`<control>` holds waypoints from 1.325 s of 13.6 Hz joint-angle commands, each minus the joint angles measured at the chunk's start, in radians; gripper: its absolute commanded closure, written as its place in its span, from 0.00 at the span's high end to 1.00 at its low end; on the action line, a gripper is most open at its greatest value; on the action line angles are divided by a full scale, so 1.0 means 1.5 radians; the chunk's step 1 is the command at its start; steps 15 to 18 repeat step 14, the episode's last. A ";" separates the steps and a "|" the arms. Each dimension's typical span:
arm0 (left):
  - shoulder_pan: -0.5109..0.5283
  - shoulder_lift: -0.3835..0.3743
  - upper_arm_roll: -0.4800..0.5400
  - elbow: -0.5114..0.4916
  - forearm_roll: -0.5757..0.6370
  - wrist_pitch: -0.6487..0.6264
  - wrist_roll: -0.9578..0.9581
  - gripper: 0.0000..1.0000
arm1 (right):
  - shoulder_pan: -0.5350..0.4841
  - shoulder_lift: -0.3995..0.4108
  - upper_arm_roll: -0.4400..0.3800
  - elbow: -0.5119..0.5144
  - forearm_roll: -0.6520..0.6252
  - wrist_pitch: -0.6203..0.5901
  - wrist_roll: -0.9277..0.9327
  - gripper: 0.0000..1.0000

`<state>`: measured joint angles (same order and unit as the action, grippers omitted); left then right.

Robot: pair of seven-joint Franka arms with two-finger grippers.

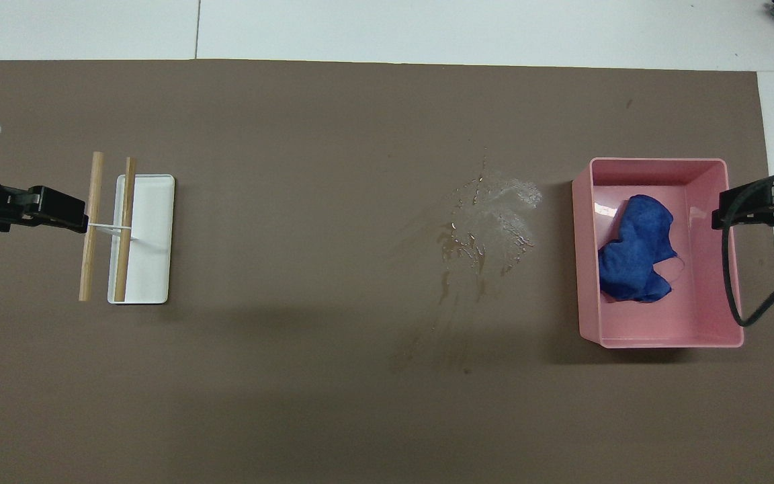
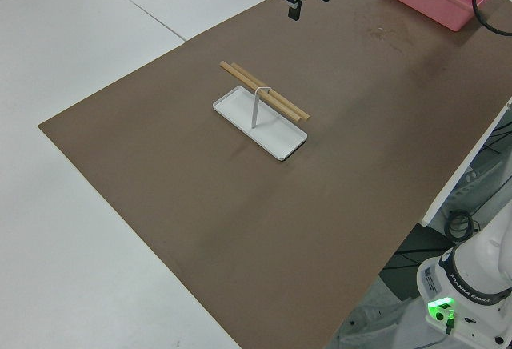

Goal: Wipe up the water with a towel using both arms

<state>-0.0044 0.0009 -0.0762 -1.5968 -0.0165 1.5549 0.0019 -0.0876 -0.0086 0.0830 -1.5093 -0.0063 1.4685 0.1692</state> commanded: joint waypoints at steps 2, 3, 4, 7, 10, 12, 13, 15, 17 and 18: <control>0.006 -0.015 -0.003 -0.015 0.012 -0.004 0.002 1.00 | -0.006 -0.002 0.004 -0.008 -0.005 -0.013 -0.014 1.00; 0.006 -0.015 -0.003 -0.015 0.012 -0.004 0.002 1.00 | -0.005 -0.003 0.004 -0.009 -0.004 -0.013 -0.011 1.00; 0.006 -0.015 -0.003 -0.015 0.012 -0.004 0.002 1.00 | -0.002 -0.003 0.004 -0.010 -0.004 -0.012 -0.010 1.00; 0.006 -0.016 -0.003 -0.015 0.012 -0.004 0.002 1.00 | 0.000 -0.005 0.004 -0.011 -0.004 -0.008 -0.010 1.00; 0.006 -0.016 -0.003 -0.015 0.012 -0.004 0.002 1.00 | 0.000 -0.009 0.004 -0.021 -0.004 0.001 -0.007 1.00; 0.006 -0.016 -0.003 -0.015 0.012 -0.004 0.002 1.00 | 0.000 -0.009 0.004 -0.021 -0.004 0.002 -0.006 1.00; 0.006 -0.016 -0.003 -0.015 0.012 -0.004 0.002 1.00 | 0.001 -0.009 0.004 -0.022 -0.004 0.002 -0.006 1.00; 0.006 -0.015 -0.003 -0.015 0.012 -0.004 0.002 1.00 | 0.001 -0.009 0.004 -0.022 -0.004 0.002 -0.006 1.00; 0.006 -0.015 -0.003 -0.015 0.012 -0.004 0.002 1.00 | 0.001 -0.009 0.004 -0.022 -0.004 0.002 -0.006 1.00; 0.006 -0.015 -0.003 -0.015 0.012 -0.004 0.002 1.00 | 0.001 -0.009 0.004 -0.022 -0.004 0.002 -0.006 1.00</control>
